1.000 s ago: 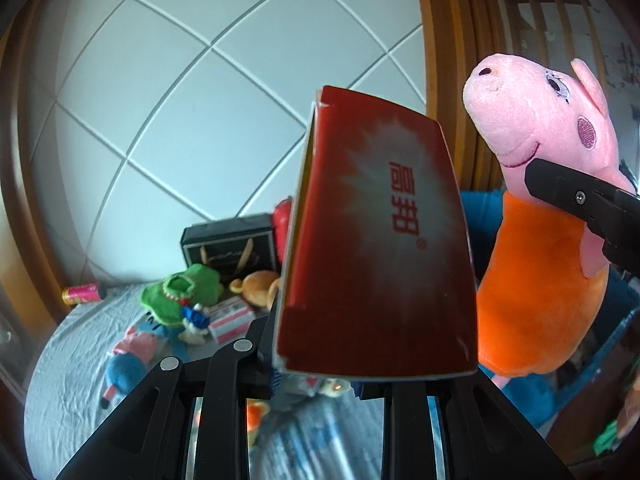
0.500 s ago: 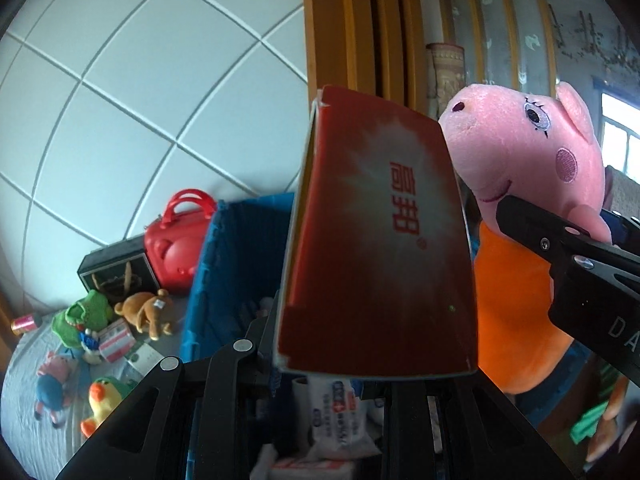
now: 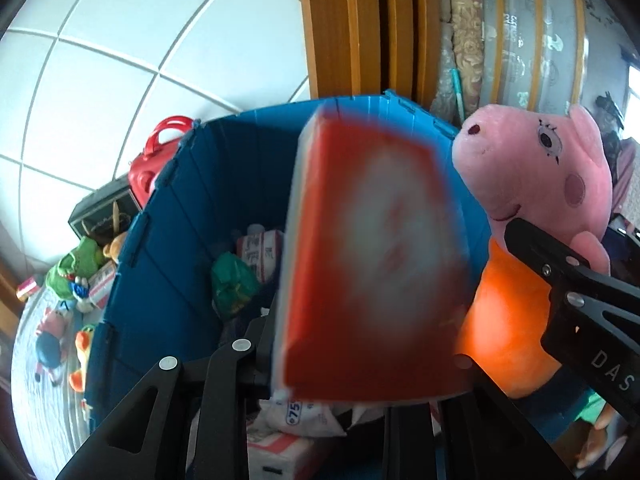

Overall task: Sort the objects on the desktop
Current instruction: 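Lower the red box and pink pig plush into the bin and open both tools, then withdraw both tools from the bin back over the table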

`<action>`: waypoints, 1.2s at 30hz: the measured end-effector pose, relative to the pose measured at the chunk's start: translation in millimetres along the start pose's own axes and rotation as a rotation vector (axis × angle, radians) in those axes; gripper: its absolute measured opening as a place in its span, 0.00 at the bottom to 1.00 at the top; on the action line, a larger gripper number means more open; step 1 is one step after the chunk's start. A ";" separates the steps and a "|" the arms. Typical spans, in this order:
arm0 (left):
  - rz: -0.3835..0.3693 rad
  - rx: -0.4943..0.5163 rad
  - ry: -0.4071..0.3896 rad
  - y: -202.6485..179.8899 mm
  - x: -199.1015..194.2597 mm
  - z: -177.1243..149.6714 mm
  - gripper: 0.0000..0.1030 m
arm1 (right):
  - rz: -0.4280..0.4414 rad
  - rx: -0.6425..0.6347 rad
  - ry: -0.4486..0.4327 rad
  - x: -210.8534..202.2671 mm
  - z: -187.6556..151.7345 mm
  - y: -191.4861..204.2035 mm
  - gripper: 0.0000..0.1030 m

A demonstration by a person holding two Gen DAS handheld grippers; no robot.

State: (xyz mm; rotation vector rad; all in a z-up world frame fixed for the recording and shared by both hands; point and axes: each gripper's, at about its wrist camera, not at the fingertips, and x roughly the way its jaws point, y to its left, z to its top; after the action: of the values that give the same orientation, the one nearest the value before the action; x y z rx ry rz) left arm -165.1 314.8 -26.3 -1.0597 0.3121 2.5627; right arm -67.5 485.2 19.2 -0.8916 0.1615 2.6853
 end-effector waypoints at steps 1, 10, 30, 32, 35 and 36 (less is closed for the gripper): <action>0.001 0.004 -0.001 -1.2 -2.0 0.4 0.36 | -0.002 0.000 0.011 3.0 0.2 -2.2 0.74; 0.014 0.013 -0.019 -37.6 -30.8 -1.9 0.62 | -0.009 0.015 0.048 16.3 -0.5 -13.6 0.80; 0.038 -0.028 -0.107 3.3 -47.2 -5.0 0.75 | -0.050 0.056 0.006 -8.8 -7.7 -6.8 1.00; 0.043 -0.042 -0.121 12.2 -54.0 -7.9 0.76 | -0.043 0.051 -0.005 -16.2 -8.0 -0.2 1.00; 0.054 -0.062 -0.140 28.2 -64.3 -12.9 0.77 | -0.031 0.038 -0.028 -28.0 -6.6 12.6 1.00; 0.060 -0.066 -0.145 34.0 -67.5 -14.8 0.77 | -0.026 0.033 -0.038 -32.5 -6.3 18.4 1.00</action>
State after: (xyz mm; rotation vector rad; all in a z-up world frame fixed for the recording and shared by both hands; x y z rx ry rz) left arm -124.7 263.1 14.0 -0.8930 0.2257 2.7029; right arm -45.2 458.3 33.9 -0.8274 0.1838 2.6654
